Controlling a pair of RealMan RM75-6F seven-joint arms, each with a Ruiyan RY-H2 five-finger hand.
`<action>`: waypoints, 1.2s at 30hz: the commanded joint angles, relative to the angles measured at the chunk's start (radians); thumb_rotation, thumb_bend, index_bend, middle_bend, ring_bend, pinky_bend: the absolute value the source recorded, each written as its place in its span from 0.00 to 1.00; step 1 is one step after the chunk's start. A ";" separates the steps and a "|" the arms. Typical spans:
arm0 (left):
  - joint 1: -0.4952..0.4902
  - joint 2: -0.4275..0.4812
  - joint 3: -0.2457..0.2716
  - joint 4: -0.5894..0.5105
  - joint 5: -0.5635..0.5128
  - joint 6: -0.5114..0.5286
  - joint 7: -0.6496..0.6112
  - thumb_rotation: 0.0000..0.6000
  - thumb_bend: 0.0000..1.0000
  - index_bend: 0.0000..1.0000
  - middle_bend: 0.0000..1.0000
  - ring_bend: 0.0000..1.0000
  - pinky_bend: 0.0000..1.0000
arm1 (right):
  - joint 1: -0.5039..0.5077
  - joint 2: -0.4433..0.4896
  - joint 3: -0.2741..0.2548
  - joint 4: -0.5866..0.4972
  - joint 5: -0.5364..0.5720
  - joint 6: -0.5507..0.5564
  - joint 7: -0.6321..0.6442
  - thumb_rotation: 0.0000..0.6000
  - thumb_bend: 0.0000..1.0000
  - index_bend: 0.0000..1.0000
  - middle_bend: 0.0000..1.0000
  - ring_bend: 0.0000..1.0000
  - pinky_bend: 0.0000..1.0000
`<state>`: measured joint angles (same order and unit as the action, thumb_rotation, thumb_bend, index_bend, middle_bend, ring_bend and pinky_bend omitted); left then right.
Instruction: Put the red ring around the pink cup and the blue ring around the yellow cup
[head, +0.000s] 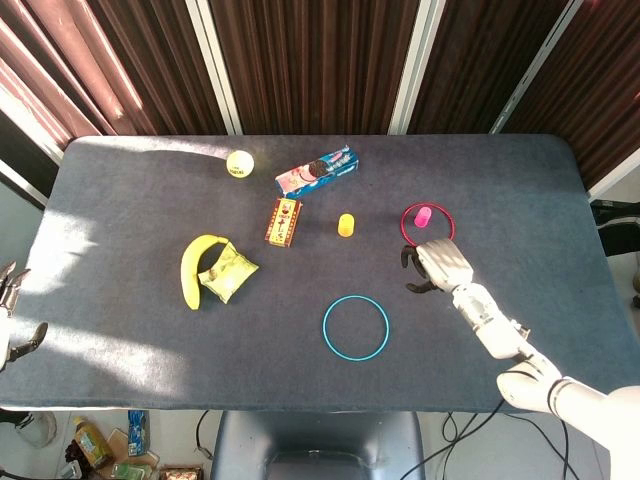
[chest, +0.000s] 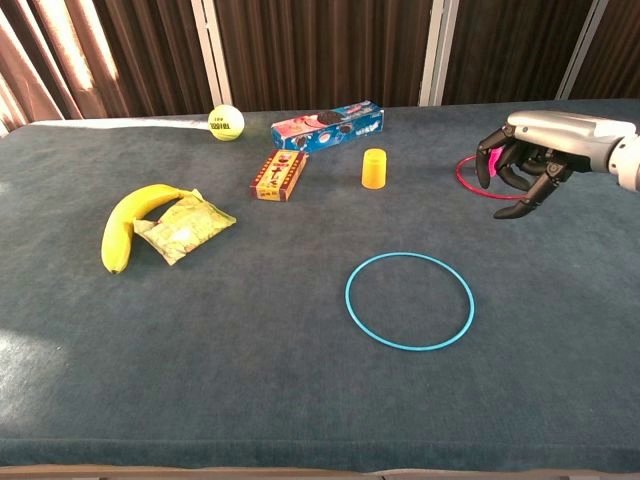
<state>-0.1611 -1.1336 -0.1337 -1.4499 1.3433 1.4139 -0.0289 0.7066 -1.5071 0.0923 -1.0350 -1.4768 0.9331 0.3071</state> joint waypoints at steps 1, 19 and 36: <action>0.003 0.003 -0.004 0.005 -0.008 0.000 -0.003 1.00 0.29 0.13 0.00 0.00 0.17 | -0.023 0.058 -0.055 -0.076 -0.060 0.028 0.014 1.00 0.26 0.66 0.89 1.00 0.95; 0.006 -0.007 -0.008 0.077 -0.040 -0.034 -0.039 1.00 0.29 0.14 0.00 0.00 0.18 | -0.004 0.088 -0.171 -0.109 -0.183 -0.001 0.146 1.00 0.31 0.67 0.90 1.00 0.95; 0.019 0.006 -0.015 0.082 -0.046 -0.024 -0.051 1.00 0.29 0.14 0.00 0.00 0.18 | 0.039 0.052 -0.209 -0.093 -0.208 -0.060 0.202 1.00 0.41 0.69 0.90 1.00 0.95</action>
<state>-0.1426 -1.1281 -0.1480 -1.3683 1.2976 1.3889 -0.0790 0.7418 -1.4510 -0.1163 -1.1297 -1.6836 0.8769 0.5100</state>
